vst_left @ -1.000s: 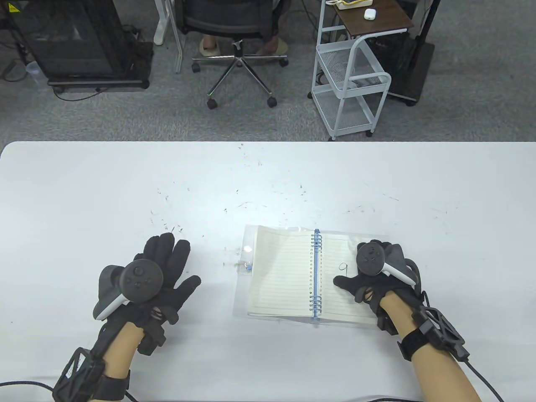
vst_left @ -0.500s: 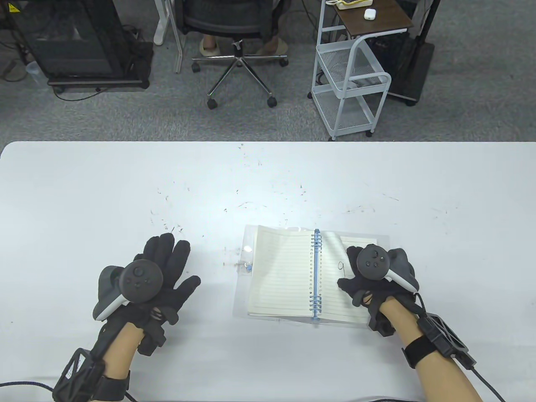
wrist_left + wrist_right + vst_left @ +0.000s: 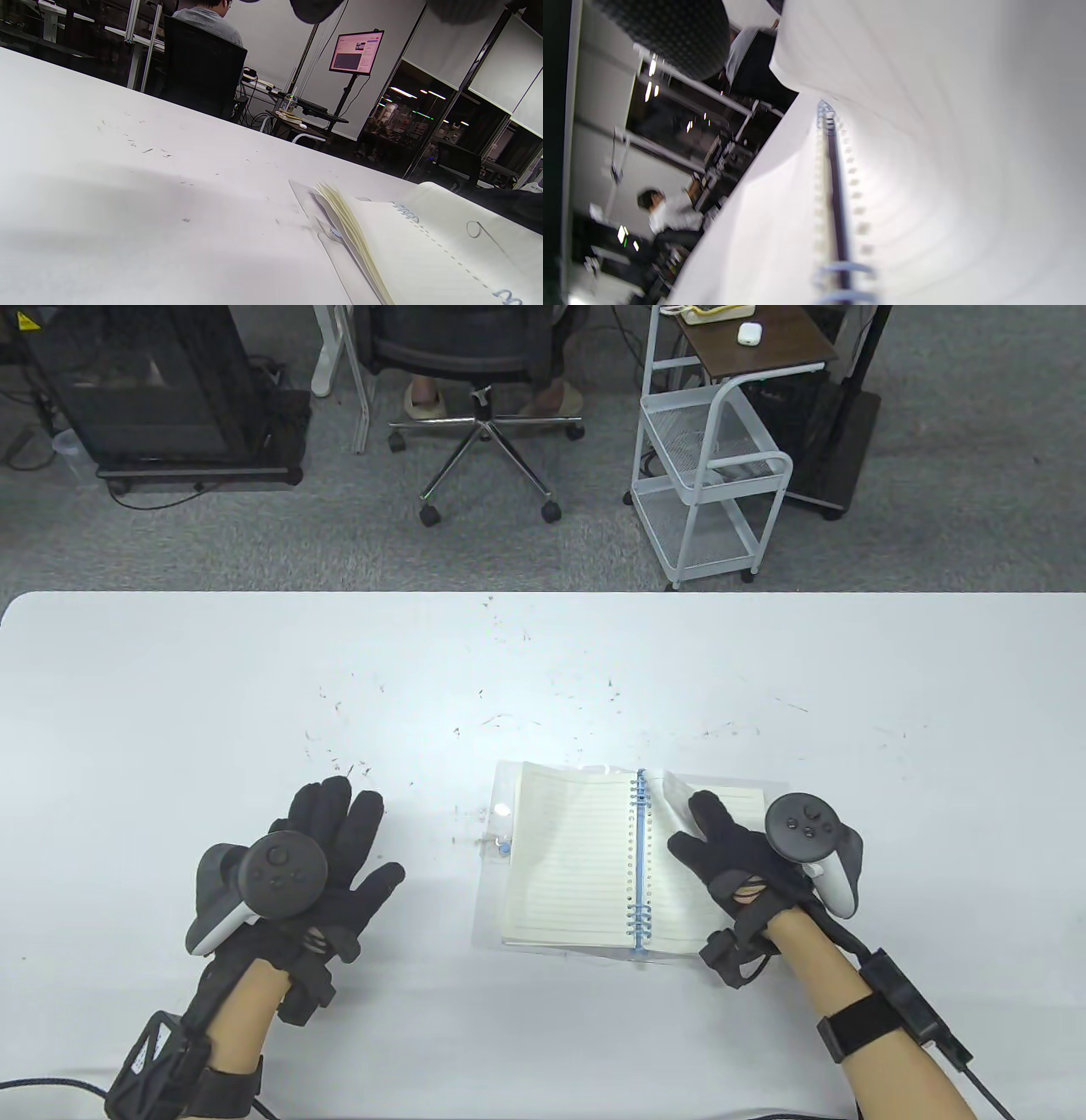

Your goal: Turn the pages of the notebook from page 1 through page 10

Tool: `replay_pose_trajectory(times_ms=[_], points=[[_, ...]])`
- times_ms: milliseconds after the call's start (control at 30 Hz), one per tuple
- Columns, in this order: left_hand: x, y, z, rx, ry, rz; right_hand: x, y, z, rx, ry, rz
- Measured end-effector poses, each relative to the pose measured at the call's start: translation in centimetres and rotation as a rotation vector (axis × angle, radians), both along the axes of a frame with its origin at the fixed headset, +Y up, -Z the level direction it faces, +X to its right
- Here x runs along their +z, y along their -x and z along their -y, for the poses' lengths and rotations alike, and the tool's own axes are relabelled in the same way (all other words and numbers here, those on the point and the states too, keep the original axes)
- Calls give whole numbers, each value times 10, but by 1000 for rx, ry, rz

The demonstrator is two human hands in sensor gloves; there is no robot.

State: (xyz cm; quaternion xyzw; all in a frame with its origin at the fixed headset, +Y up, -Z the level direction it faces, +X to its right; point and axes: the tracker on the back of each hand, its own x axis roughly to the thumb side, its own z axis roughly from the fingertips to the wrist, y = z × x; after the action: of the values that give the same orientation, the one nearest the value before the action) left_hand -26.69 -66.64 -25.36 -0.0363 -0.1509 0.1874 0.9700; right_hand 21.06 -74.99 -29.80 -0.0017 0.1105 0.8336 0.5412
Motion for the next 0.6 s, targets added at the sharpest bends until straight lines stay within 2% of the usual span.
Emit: replay_pose_trajectory(times_ms=[67,333,600], points=[[0,0,0,0,0,0,1,-4,0,-109,38,51],[0,1,0,2,-1,-2,4,-21,4,-276,128,218],[0,1,0,0,1,-3,5,-25,4,-294,175,255]])
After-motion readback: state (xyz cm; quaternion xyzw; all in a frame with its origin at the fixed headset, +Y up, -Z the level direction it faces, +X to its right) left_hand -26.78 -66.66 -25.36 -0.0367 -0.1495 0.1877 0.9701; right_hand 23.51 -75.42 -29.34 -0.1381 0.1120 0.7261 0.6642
